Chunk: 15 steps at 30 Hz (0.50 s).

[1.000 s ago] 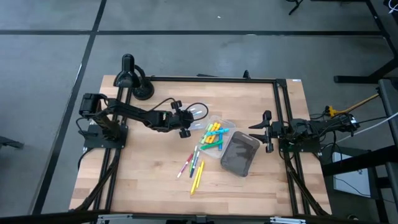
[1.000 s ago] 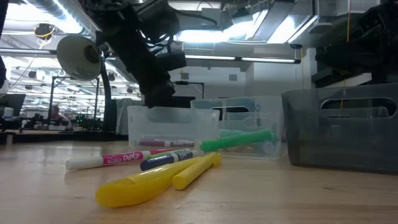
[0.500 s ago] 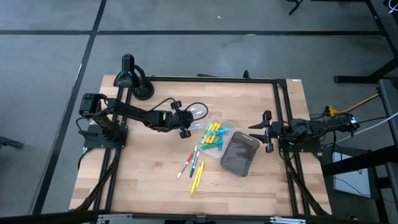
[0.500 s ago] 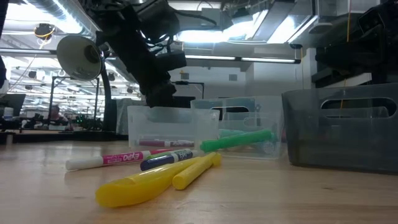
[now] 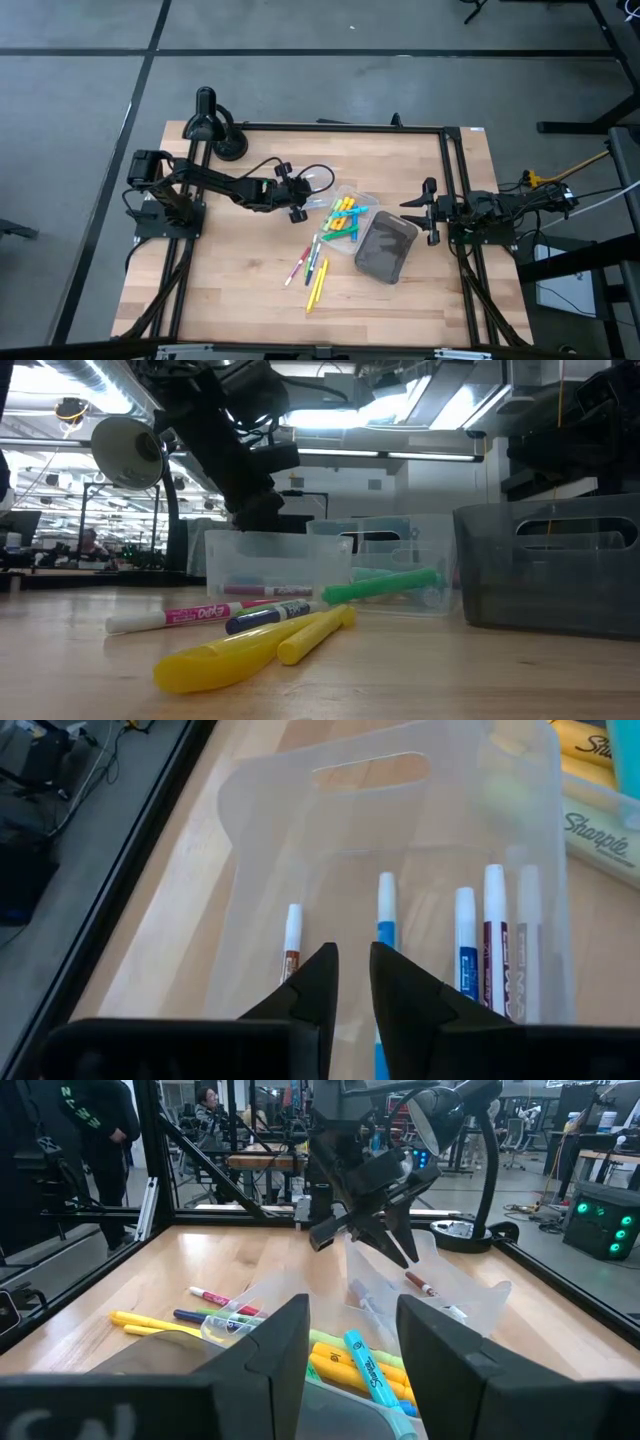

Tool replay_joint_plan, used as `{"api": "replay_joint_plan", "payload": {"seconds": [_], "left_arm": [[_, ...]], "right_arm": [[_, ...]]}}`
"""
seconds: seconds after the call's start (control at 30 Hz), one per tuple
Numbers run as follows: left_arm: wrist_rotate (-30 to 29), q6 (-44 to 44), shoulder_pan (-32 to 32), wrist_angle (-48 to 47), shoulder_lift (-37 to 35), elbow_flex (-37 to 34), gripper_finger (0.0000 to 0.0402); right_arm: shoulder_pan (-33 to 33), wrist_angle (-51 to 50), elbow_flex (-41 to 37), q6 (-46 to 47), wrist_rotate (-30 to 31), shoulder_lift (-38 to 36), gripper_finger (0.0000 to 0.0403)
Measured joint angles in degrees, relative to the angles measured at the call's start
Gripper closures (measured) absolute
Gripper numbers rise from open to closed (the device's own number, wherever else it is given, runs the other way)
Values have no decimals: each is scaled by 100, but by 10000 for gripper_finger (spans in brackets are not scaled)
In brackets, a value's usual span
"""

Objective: Pick & Place Markers
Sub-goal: Put the pink marker pen into the left transparent bin

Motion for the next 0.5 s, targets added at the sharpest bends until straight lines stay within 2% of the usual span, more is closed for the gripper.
{"api": "replay_joint_plan", "payload": {"seconds": [0.27, 0.5], "left_arm": [[-2, -125, -69, -2, 0, 0, 346], [-91, 15, -420, -39, -111, 48, 359]], "right_arm": [[2, 0, -1, 0, 0, -1, 251], [2, 0, -1, 0, 1, -1, 251]]}}
